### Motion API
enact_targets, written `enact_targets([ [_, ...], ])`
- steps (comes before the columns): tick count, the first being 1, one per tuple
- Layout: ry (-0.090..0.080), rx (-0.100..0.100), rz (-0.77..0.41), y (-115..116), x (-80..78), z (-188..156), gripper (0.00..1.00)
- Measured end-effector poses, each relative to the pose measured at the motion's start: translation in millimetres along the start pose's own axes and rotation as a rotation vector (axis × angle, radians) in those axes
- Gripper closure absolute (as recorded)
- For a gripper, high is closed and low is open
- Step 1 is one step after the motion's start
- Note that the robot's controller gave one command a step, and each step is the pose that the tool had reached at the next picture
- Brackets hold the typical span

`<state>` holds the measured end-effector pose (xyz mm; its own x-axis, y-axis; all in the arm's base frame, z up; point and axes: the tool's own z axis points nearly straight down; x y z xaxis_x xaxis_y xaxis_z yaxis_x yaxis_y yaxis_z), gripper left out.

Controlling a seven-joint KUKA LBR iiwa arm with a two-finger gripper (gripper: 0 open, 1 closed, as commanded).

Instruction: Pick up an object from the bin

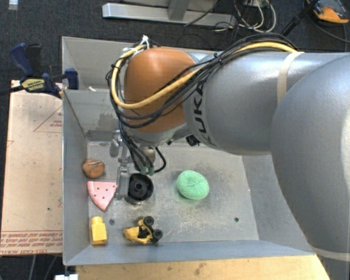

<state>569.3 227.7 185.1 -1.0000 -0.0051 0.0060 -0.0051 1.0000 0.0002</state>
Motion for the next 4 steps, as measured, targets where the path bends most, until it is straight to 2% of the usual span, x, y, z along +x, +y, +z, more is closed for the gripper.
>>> enact_targets([
  [1, -0.006, -0.001, 0.004, -1, -1.4, -5, 0.00],
  [2, -0.011, -0.003, 0.007, -48, -14.7, 39, 0.00],
  [3, -0.006, 0.002, -0.052, -67, -29.3, 61, 0.00],
  [4, -0.007, -0.002, -0.194, -75, -8.0, 106, 1.00],
])
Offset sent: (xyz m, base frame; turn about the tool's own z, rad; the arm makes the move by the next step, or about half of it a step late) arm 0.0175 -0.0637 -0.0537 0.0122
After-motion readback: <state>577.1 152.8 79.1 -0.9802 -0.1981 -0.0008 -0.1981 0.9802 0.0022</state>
